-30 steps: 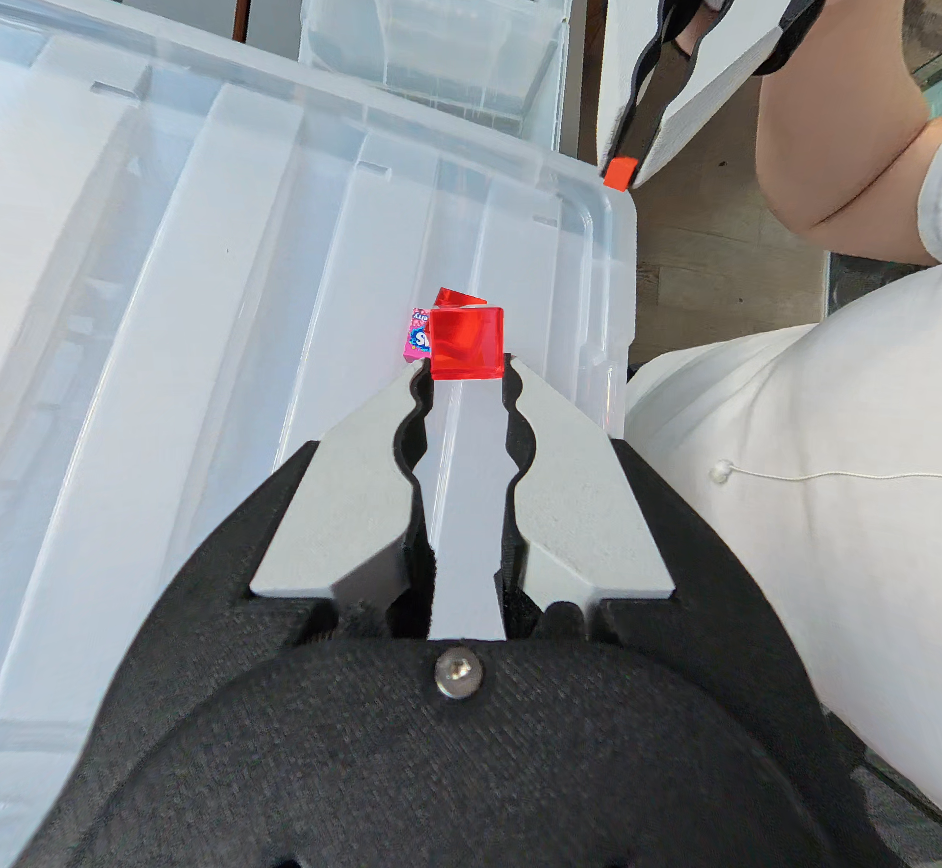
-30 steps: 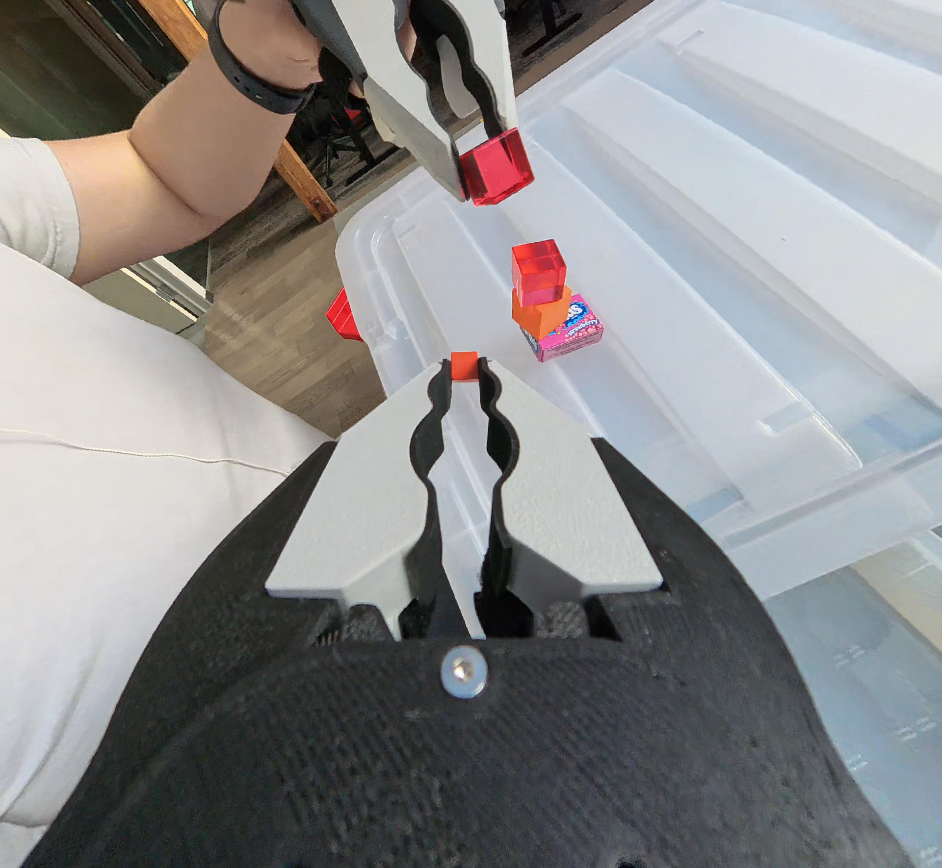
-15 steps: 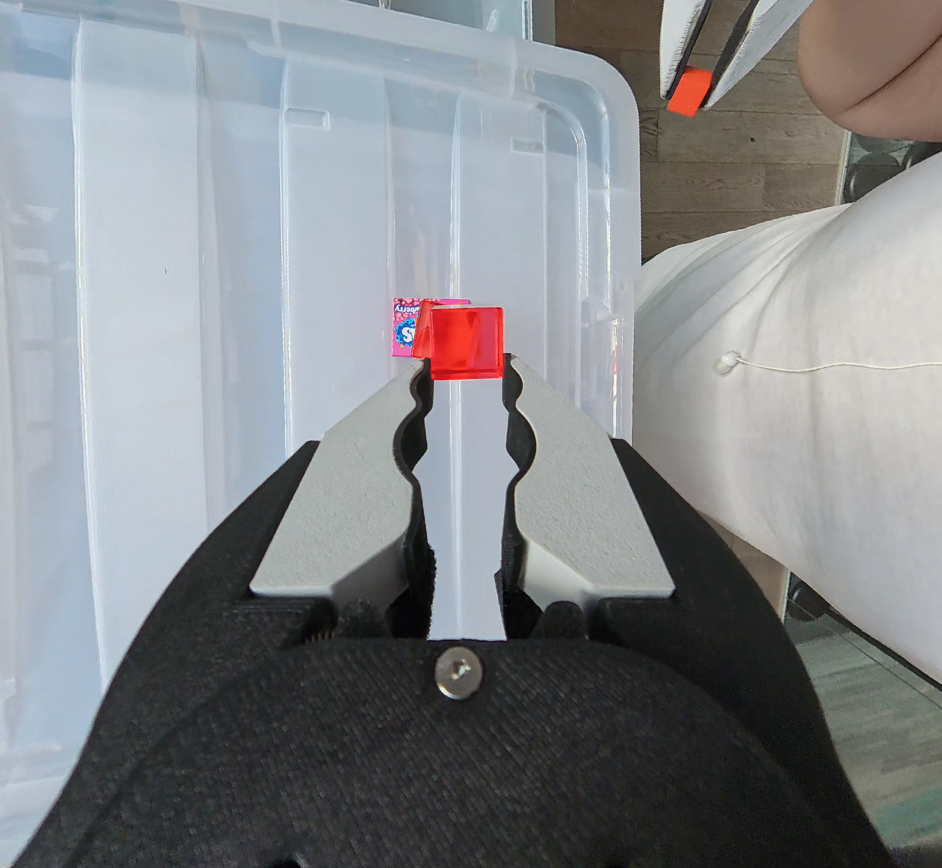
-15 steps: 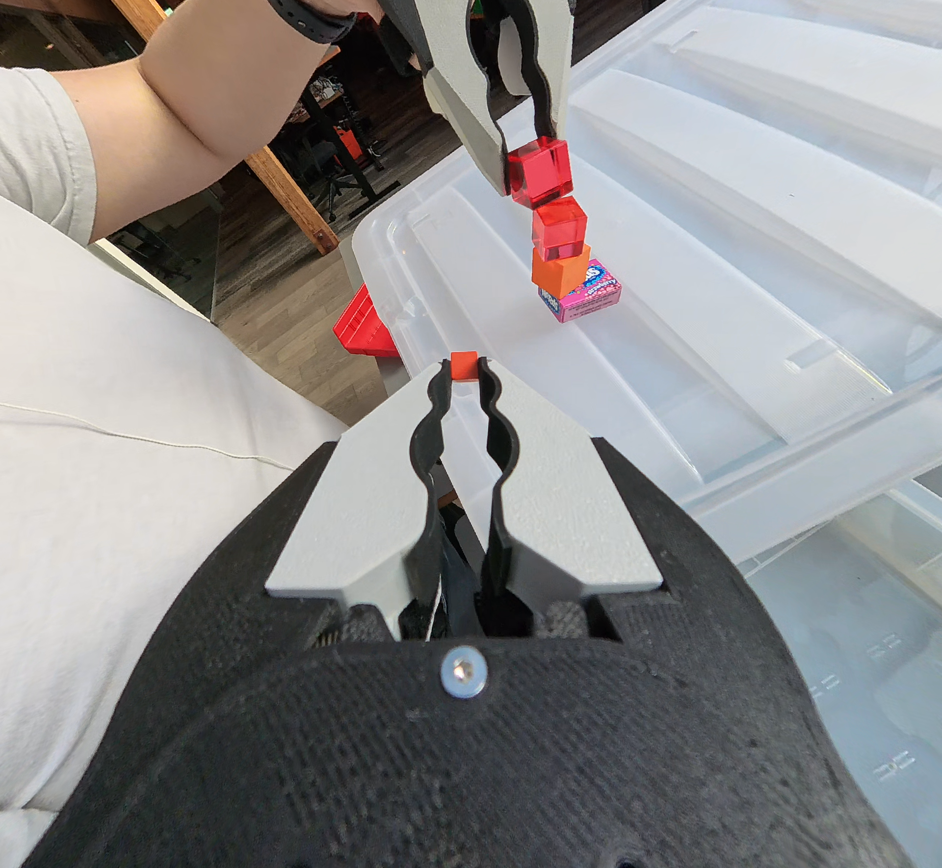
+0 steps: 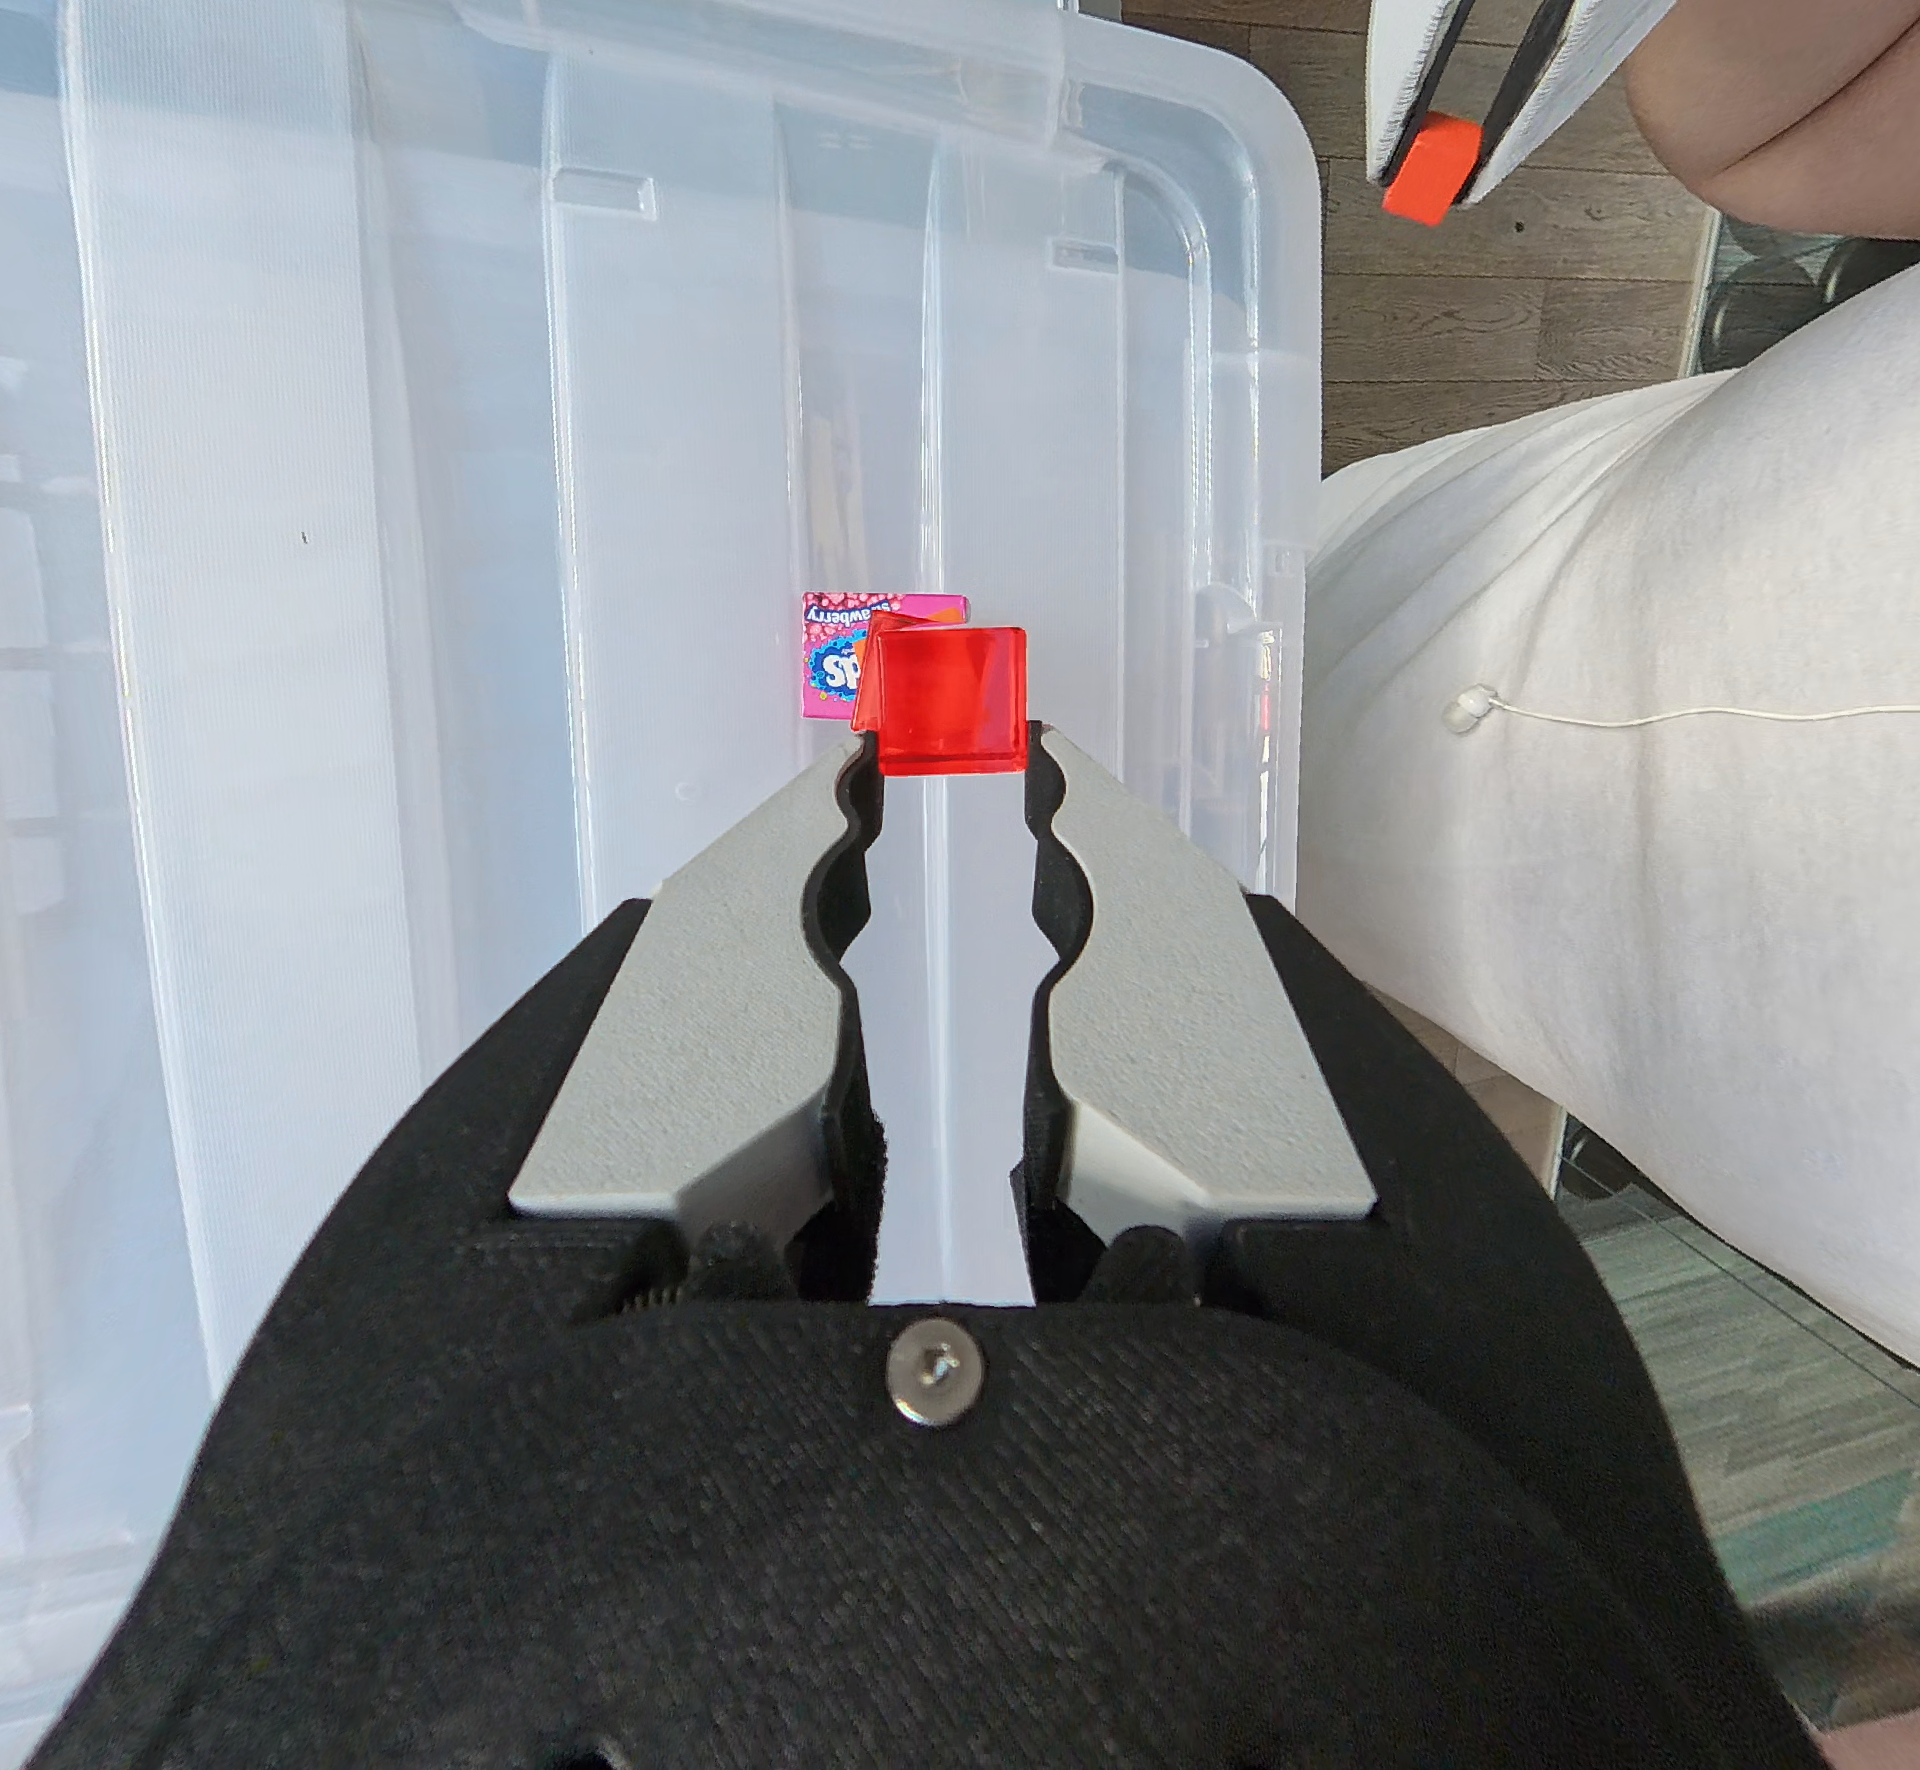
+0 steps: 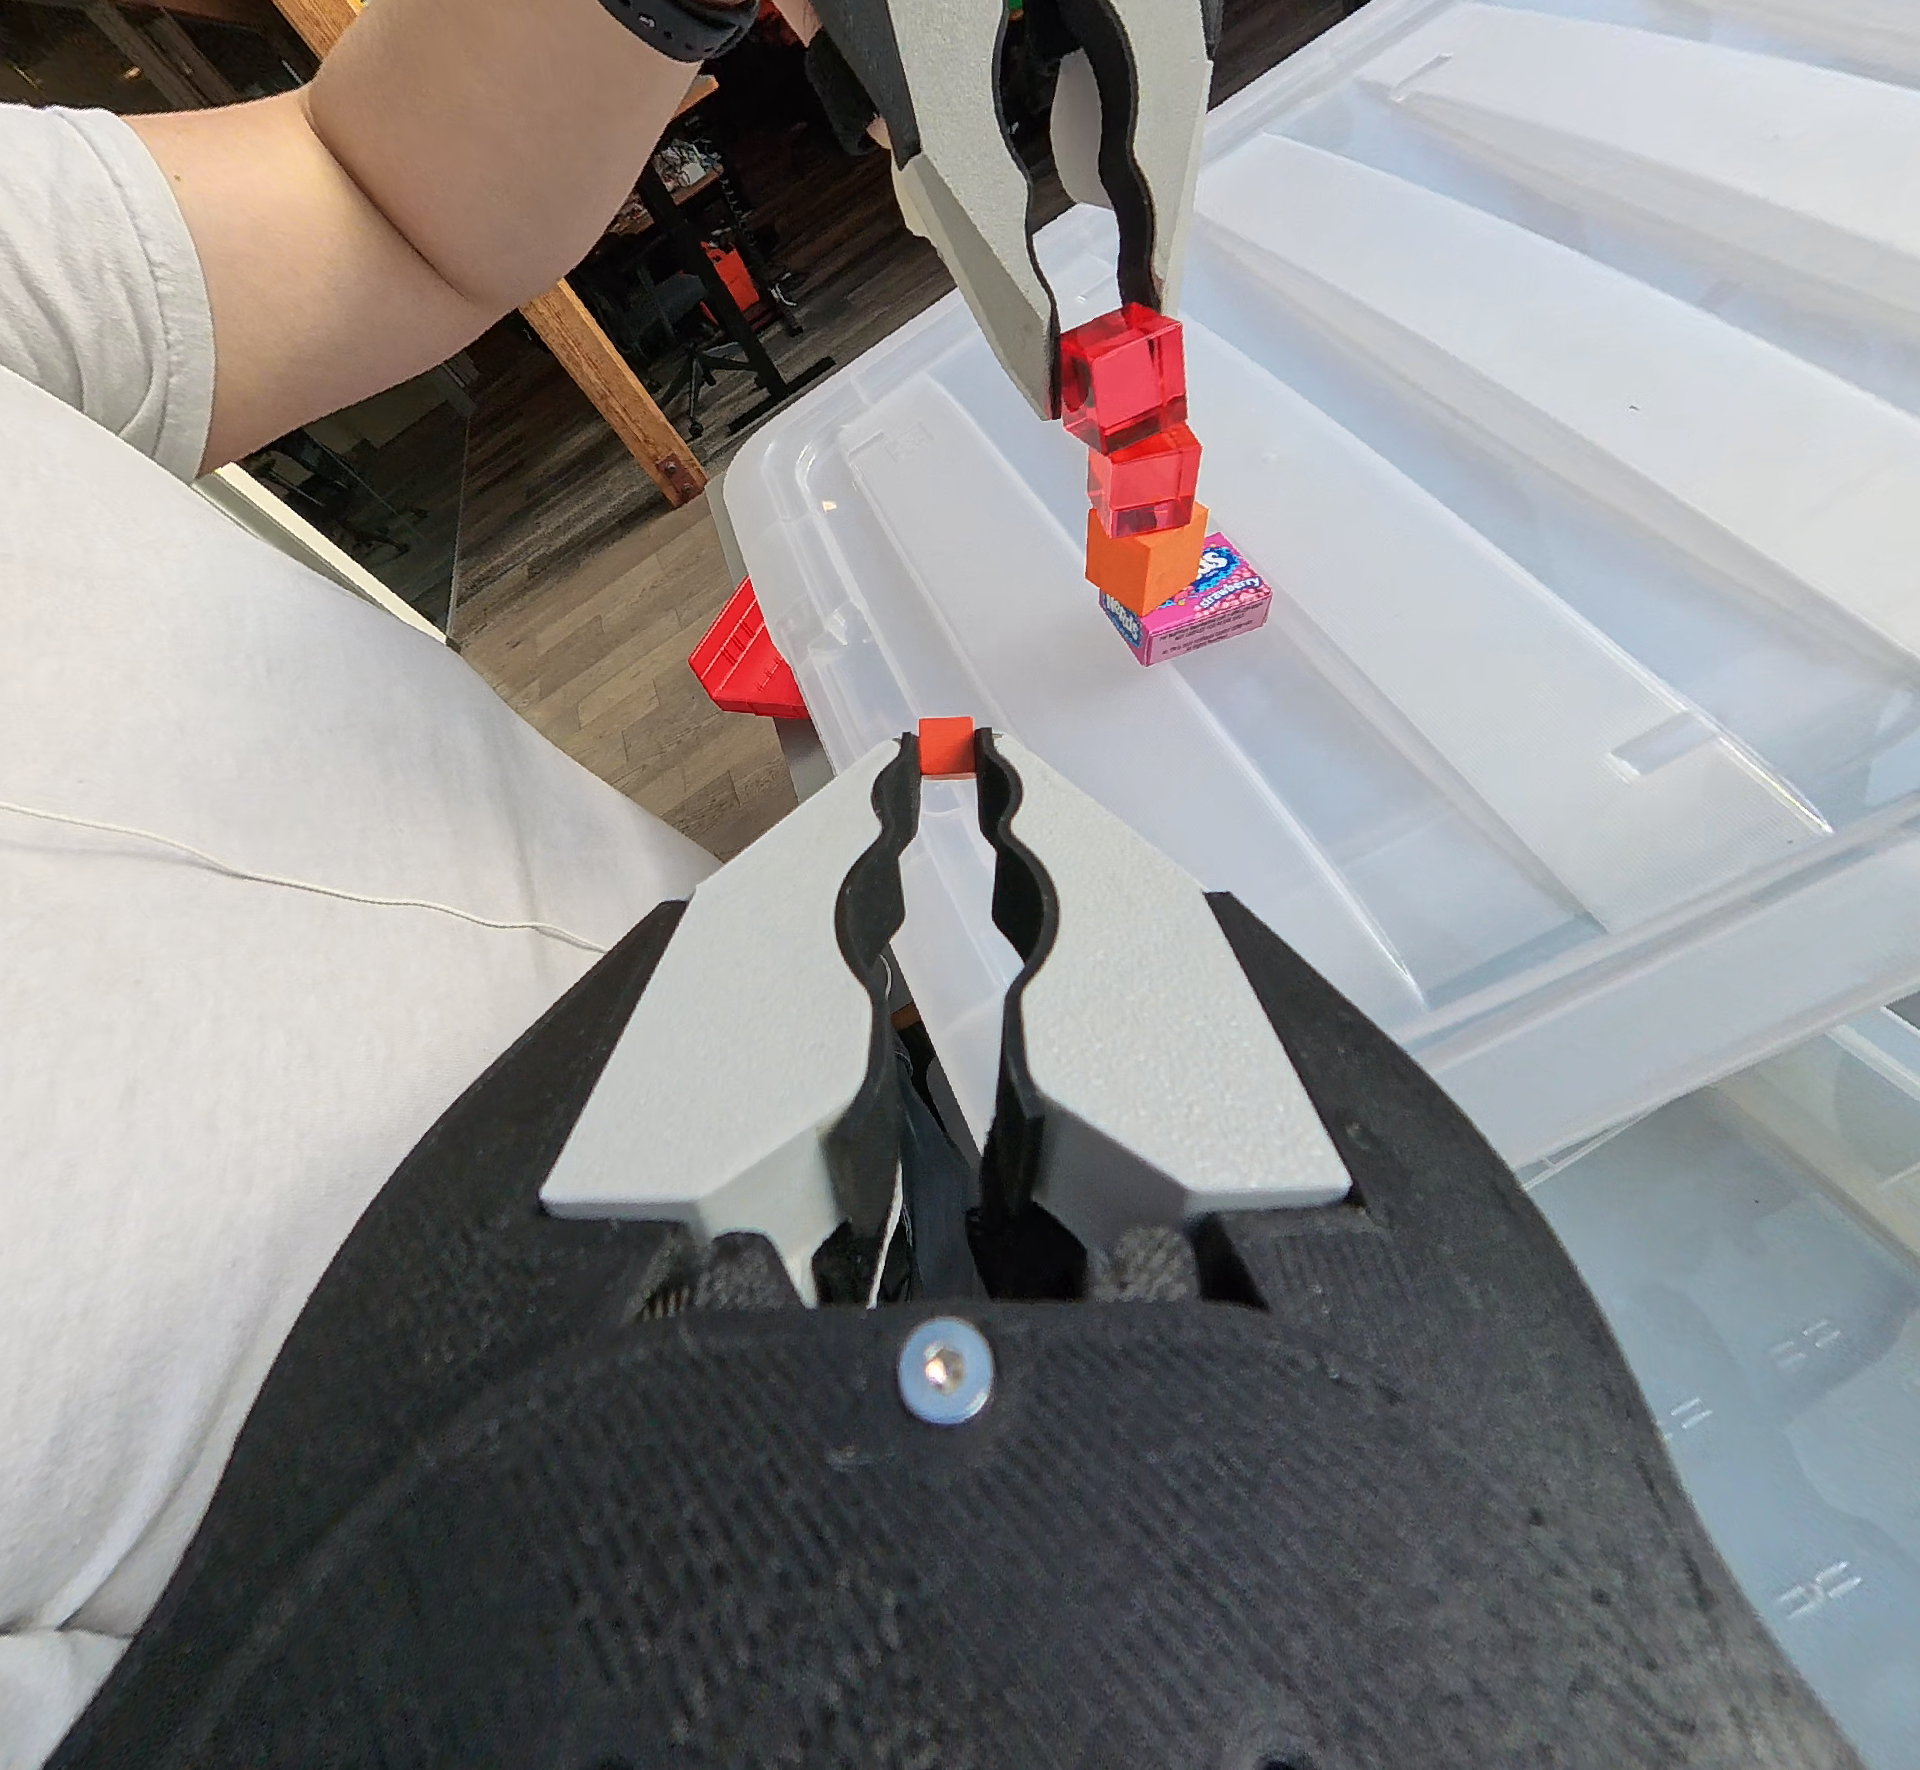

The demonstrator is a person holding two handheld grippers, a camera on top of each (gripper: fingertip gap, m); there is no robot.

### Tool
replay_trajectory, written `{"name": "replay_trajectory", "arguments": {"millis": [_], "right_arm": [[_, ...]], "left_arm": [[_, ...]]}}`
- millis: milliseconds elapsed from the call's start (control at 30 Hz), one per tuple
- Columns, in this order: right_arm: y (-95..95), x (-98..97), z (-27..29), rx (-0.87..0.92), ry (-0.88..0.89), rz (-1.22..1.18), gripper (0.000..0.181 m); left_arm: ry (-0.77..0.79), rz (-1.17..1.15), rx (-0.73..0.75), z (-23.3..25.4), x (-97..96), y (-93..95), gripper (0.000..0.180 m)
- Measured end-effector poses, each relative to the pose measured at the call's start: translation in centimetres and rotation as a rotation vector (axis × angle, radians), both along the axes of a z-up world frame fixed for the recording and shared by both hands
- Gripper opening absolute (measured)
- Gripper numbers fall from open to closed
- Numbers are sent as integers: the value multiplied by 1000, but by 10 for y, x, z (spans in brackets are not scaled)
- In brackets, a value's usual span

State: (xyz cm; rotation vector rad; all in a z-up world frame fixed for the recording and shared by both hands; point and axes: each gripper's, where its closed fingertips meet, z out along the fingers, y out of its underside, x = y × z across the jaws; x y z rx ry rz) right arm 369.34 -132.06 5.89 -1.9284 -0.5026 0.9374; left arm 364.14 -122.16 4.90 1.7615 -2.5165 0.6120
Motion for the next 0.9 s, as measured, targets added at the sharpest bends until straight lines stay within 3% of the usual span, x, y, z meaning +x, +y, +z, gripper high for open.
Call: {"name": "replay_trajectory", "arguments": {"millis": [600, 733, 900], "right_arm": [[3, 4, -11, -18, 19, 12, 8], [4, 6, -11, -17, 23, 13, 8], [33, 30, -24, -18, -25, -48, 8]], "left_arm": [[23, -3, 28, 1, 2, -1, 26], [13, -8, 9, 0, 5, -3, 0], [18, 17, 14, 0, 4, 1, 14]]}}
